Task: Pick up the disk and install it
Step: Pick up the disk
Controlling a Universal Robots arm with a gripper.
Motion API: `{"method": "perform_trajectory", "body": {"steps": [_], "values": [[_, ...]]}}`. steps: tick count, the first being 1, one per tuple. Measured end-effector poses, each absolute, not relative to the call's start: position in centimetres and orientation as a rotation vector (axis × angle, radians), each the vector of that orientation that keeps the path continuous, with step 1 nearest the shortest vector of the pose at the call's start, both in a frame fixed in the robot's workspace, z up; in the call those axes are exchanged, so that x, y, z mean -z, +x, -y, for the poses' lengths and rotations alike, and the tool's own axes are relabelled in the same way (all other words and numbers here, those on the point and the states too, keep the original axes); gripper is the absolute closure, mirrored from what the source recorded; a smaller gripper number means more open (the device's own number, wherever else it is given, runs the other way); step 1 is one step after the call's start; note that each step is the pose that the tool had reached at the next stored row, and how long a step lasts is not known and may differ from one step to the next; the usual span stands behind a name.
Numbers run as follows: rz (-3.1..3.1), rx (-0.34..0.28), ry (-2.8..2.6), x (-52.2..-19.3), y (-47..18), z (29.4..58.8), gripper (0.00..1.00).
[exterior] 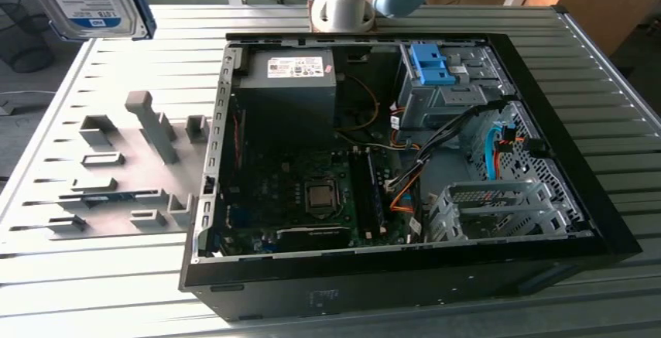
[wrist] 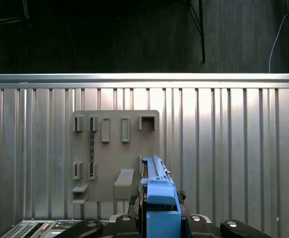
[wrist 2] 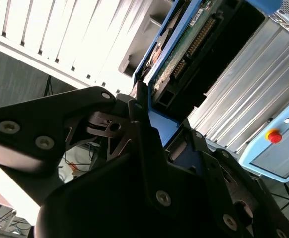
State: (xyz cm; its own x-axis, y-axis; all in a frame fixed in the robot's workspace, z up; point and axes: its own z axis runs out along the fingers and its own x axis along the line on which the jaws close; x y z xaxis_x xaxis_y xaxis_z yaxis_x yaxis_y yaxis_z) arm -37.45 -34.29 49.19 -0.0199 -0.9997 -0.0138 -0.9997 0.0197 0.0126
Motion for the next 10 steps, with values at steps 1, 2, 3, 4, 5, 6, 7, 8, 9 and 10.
{"method": "perform_trajectory", "body": {"steps": [1, 2, 3, 4, 5, 6, 7, 8, 9, 10], "values": [[-2.242, -0.029, -2.198, -49.2, -37.3, 34.3, 0.64], [-2.242, -0.029, -2.198, -49.2, -37.1, 34.3, 0.64], [-2.243, -0.029, -2.198, -49.2, -36.9, 34.3, 0.64], [-2.242, -0.029, -2.198, -49.2, -36.8, 34.3, 0.64], [-2.242, -0.029, -2.198, -49.2, -36.6, 34.3, 0.64], [-2.243, -0.029, -2.198, -49.2, -36.5, 34.3, 0.64], [-2.242, -0.029, -2.198, -49.2, -36.4, 34.3, 0.64], [-2.242, -0.029, -2.198, -49.2, -36.3, 34.3, 0.64], [-2.243, -0.029, -2.198, -49.2, -36.2, 34.3, 0.64], [-2.243, -0.029, -2.198, -49.2, -36.1, 34.3, 0.64]]}}
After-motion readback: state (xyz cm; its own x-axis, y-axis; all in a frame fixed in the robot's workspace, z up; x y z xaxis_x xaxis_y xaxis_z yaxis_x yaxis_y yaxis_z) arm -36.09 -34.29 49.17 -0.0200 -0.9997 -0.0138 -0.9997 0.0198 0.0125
